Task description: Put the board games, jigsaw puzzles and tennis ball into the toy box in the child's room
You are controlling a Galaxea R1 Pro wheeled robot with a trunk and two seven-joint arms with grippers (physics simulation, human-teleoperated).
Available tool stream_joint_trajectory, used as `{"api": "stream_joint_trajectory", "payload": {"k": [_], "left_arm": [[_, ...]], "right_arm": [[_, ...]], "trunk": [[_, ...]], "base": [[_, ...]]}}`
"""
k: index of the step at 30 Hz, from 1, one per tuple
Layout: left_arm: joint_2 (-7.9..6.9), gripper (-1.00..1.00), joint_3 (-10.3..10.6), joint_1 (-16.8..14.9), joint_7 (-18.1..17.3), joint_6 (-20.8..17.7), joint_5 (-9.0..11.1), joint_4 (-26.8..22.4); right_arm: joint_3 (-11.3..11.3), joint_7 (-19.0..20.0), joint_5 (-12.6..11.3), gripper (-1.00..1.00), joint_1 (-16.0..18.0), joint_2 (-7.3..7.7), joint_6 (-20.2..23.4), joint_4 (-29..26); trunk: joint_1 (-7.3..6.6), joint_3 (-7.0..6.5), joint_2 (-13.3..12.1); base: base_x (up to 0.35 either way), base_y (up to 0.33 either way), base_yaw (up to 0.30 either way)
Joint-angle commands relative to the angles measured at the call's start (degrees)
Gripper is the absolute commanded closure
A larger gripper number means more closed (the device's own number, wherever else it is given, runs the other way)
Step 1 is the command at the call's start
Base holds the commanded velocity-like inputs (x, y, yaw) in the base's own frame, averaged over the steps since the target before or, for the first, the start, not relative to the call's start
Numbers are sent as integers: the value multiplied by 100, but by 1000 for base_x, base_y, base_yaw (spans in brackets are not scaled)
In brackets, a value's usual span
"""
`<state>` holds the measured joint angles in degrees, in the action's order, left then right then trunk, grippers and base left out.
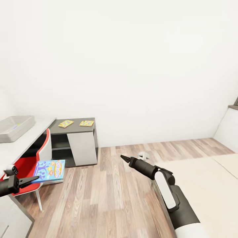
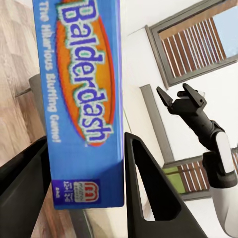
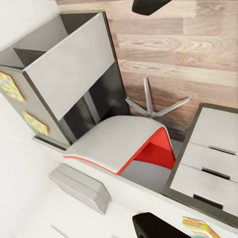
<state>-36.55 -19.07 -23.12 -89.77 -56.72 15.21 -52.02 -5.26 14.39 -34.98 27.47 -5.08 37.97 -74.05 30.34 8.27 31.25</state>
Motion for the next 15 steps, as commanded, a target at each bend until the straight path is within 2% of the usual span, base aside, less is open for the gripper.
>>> {"api": "stream_joint_trajectory", "payload": {"k": [1, 7, 15], "left_arm": [[-1, 100, 0, -7, -23, -55, 7, -1], [-1, 100, 1, -7, -23, -52, 8, -1], [0, 100, -1, -4, -23, -50, 7, -1]], "right_arm": [[8, 11, -2, -100, 4, -2, 31, -4], [12, 11, -8, -100, 4, 0, 34, -4], [19, 11, -10, -100, 4, 5, 29, -4]], "trunk": [[6, 10, 9], [6, 10, 9], [6, 10, 9]], "base": [[320, -82, 271], [314, -128, 286], [311, -70, 292]]}}
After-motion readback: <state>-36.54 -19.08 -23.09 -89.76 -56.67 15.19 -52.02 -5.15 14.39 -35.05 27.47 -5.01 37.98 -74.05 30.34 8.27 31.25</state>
